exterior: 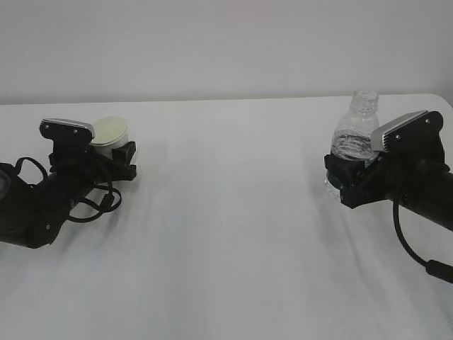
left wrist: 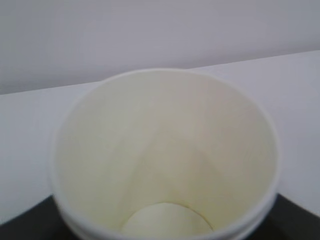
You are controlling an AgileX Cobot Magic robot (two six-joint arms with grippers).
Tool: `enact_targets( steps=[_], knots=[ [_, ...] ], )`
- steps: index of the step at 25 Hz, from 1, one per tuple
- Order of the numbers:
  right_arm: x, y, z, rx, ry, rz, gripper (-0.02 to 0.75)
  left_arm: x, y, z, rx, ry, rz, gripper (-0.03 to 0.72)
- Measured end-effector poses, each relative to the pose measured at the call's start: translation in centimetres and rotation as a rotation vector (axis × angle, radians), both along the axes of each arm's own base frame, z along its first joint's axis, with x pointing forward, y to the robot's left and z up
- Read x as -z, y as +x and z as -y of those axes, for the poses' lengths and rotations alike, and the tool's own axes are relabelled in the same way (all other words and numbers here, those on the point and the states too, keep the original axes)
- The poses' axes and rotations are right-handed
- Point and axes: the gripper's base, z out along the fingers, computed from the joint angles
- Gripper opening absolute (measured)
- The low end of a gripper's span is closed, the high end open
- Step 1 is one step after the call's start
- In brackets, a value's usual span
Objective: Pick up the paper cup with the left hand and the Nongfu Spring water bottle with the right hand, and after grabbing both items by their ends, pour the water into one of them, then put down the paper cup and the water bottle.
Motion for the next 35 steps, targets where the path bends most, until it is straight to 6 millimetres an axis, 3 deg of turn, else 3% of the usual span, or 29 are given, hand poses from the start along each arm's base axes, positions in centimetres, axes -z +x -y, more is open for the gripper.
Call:
enact_targets(
  steps=[10, 19, 35],
  knots=[
    [0.0, 0.0, 0.0, 0.0, 0.002, -0.001, 0.466, 0.0, -0.3, 0.4, 0.056, 0.015, 0.003, 0.474],
    [0.0, 0.0, 0.0, 0.004, 0.003, -0.001, 0.466, -0.6, -2.6, 0.2, 0.092, 0.031, -0.034, 0.471],
    [0.0, 0.0, 0.0, 0.004, 0.003, -0.001, 0.466, -3.8, -4.8, 1.6, 0.306, 0.034, 0.001, 0.471]
  ],
)
